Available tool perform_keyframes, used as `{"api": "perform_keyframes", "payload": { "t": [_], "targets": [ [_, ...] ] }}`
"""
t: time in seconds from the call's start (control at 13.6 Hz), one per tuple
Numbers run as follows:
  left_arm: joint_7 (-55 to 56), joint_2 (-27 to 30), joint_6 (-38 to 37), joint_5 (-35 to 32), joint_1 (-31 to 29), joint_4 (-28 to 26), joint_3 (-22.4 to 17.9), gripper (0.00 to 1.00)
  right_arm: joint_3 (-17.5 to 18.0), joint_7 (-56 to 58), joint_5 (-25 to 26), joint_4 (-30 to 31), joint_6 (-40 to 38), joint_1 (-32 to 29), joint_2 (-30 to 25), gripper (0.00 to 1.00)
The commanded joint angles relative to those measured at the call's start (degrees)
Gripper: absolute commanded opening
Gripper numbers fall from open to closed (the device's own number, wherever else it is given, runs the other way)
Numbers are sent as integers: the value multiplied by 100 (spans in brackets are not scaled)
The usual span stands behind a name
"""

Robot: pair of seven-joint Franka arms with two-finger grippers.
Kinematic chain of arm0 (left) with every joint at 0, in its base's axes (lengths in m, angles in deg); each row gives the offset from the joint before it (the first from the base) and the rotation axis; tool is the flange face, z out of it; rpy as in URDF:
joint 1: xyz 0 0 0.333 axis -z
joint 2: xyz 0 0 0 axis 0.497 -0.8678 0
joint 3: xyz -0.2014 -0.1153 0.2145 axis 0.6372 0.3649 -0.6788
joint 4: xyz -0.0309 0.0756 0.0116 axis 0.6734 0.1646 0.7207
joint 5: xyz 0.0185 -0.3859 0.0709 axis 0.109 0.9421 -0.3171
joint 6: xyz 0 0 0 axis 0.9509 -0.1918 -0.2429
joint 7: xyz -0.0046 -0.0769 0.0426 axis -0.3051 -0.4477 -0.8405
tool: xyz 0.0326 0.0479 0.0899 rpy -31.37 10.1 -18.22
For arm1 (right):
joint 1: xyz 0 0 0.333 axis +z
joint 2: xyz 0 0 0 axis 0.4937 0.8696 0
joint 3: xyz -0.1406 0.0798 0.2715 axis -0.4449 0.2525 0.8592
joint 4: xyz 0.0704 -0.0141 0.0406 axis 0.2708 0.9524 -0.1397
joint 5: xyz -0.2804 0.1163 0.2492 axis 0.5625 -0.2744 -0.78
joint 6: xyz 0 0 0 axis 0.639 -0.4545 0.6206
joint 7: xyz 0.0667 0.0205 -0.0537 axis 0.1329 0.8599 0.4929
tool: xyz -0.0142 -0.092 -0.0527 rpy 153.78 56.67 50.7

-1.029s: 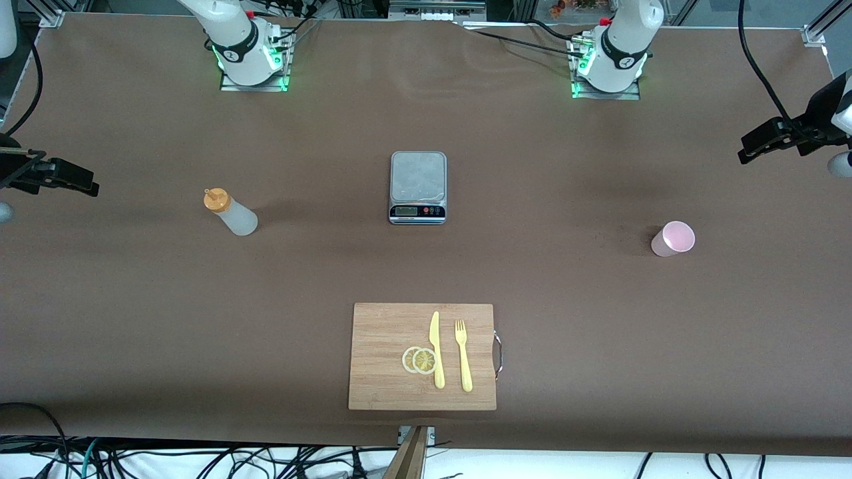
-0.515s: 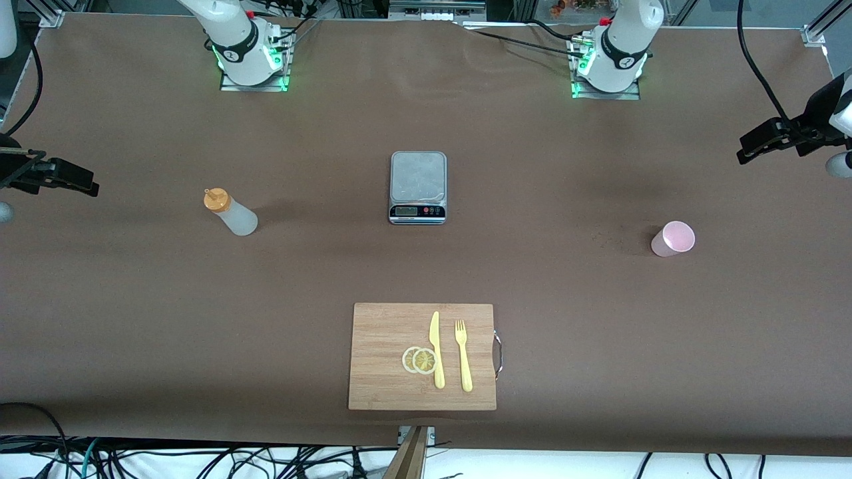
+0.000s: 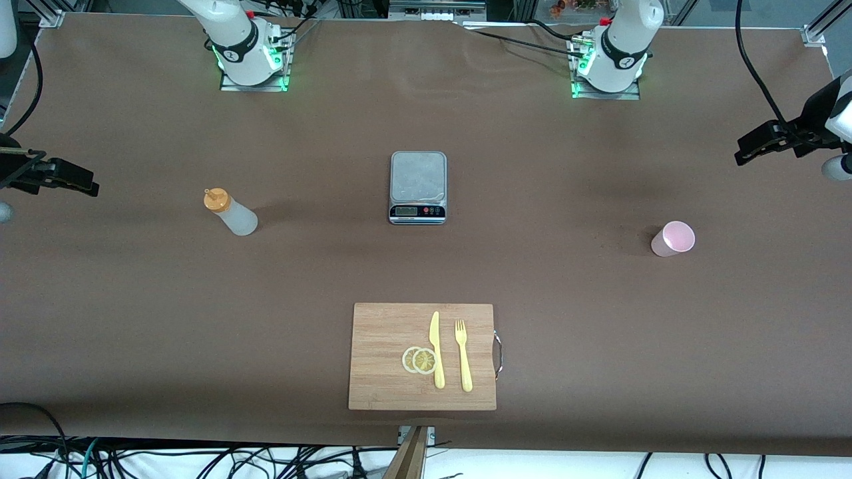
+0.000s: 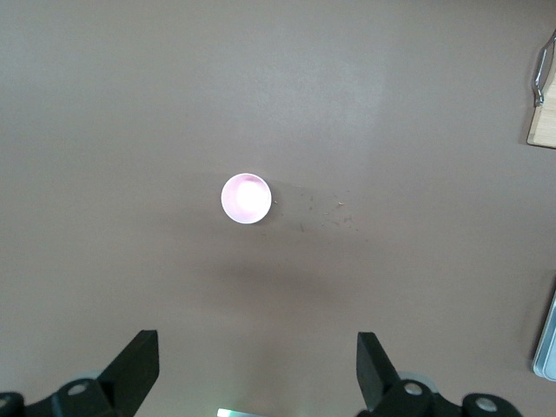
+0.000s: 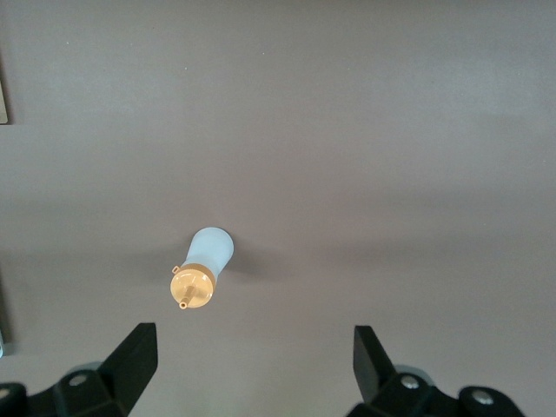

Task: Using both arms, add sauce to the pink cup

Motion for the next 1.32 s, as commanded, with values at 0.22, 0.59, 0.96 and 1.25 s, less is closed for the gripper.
{"api": "perform_keyframes", "payload": {
  "t": [0.22, 0.59, 0.96, 1.25],
  "targets": [
    [38, 36, -36, -100, -8, -49, 31, 100, 8, 6, -53, -91, -39, -33, 21, 100],
    [38, 63, -10, -100, -34, -163, 31, 100, 8, 15, -53, -100, -39, -33, 21, 100],
    [30, 89, 25, -100, -34, -251, 31, 100, -1, 15, -53, -91, -39, -33, 21, 100],
    [21, 89, 95, -91, -43, -365, 31, 100, -10, 15, -53, -91, -39, -41, 29, 100]
  ]
}}
